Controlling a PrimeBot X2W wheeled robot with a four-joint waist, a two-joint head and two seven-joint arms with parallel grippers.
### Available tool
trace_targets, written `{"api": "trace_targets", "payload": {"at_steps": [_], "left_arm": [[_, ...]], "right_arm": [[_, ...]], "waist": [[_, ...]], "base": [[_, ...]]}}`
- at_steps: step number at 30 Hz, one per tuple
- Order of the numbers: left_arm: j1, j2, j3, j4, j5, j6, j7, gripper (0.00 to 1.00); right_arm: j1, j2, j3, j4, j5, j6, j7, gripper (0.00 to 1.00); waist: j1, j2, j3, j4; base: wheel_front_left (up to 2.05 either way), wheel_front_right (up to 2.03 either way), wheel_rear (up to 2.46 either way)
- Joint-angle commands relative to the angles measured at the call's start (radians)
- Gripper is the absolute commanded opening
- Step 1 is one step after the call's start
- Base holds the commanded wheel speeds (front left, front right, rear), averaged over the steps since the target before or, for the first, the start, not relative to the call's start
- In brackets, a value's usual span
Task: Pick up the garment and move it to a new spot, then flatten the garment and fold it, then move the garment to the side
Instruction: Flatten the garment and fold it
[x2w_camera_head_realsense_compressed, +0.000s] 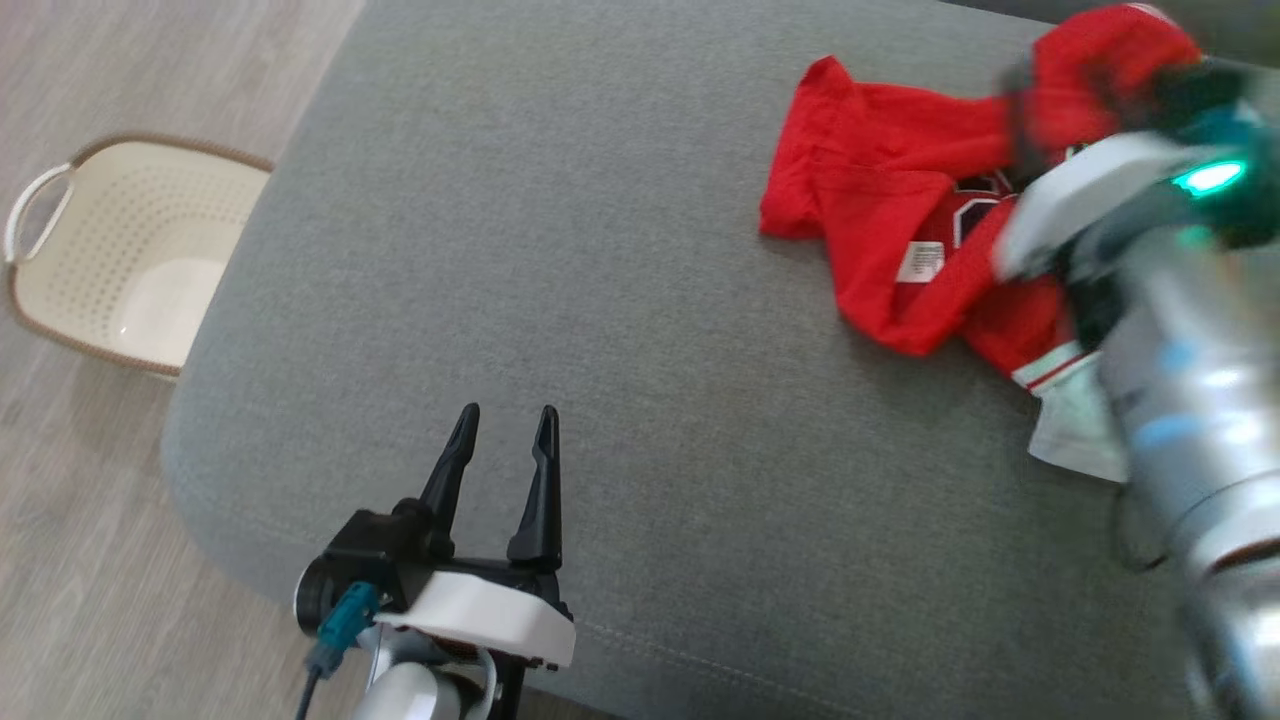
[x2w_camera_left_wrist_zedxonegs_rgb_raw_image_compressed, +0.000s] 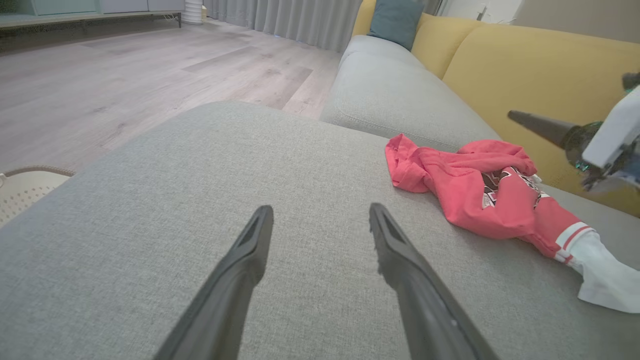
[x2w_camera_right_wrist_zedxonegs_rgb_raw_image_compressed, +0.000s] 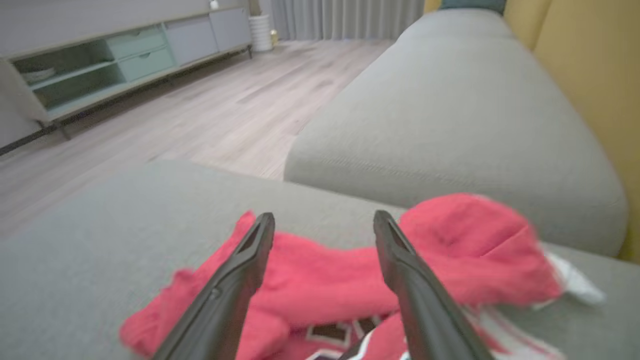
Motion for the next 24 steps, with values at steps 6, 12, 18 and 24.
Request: {"api": "trace_targets", "payload": {"at_steps": [6,12,18,24], "left_arm": [[-0.017,-0.003,0.030,-0.025,0.010,-0.011,-0.012,1.00],[-0.016,-0.003,0.024,-0.024,0.010,-0.013,-0.012,1.00],[-0.013,-0.003,0.024,-0.020,0.011,-0.011,-0.012,1.00],[-0.005,-0.003,0.032,-0.020,0.015,-0.010,-0.012,1.00]], "right_arm": [[0.110,0.037,0.153,-0.096,0.151,0.007,0.141,1.00],[0.145,0.002,0.215,-0.135,0.271,0.007,0.231,1.00],[0.158,-0.008,0.269,-0.158,0.368,0.007,0.280,0.19],[0.158,-0.023,0.330,-0.213,0.383,0.007,0.205,0.00]], "waist": [[0.0000,0.0000,-0.002,0.005],[0.0000,0.0000,0.001,0.035],[0.0000,0.0000,-0.004,0.064],[0.0000,0.0000,-0.016,0.063]], "base": [[0.00,0.00,0.00],[0.00,0.00,0.00],[0.00,0.00,0.00],[0.00,0.00,0.00]]}}
